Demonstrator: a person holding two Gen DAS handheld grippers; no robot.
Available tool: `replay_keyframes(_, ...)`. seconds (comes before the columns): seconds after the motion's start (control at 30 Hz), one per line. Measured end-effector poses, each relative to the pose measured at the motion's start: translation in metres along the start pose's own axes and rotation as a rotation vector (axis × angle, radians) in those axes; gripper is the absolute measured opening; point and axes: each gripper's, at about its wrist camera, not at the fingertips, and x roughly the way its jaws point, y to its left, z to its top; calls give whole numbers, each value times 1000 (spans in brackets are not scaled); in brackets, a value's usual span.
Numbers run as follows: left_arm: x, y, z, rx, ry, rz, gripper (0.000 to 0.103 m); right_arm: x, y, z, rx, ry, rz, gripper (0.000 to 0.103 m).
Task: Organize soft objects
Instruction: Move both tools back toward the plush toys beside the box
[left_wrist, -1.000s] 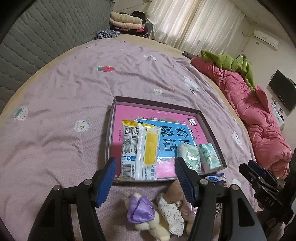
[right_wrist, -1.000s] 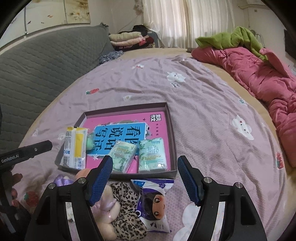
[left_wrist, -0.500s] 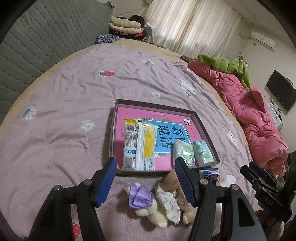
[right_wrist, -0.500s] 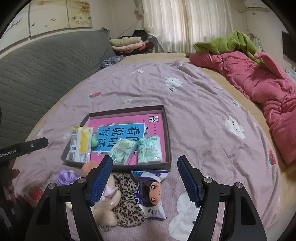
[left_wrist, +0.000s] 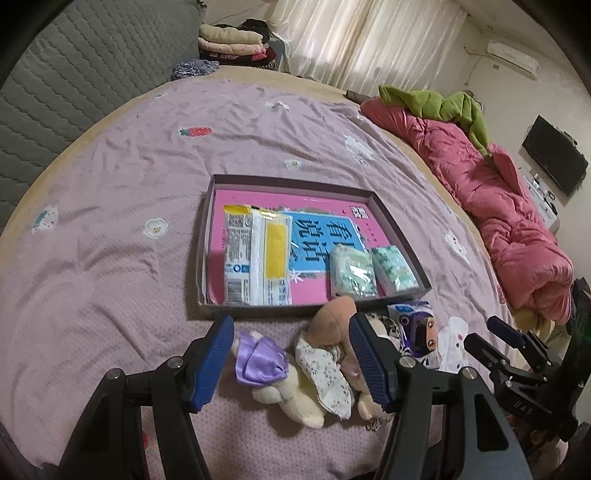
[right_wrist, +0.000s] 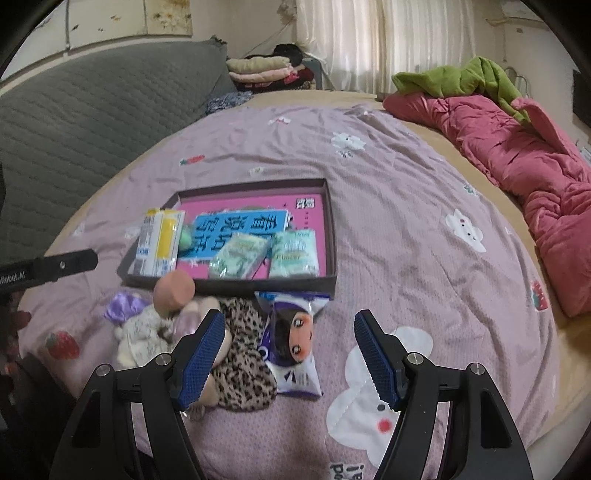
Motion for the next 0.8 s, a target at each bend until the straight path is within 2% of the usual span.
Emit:
replay_keyframes(0.5,22,-21,-16,43,70,-28,64,19,0,-10,19,47,3,74)
replay_keyframes(0.8,45,-27,-12,18,111,-36,64,29,-3,-11,33,67,6,74)
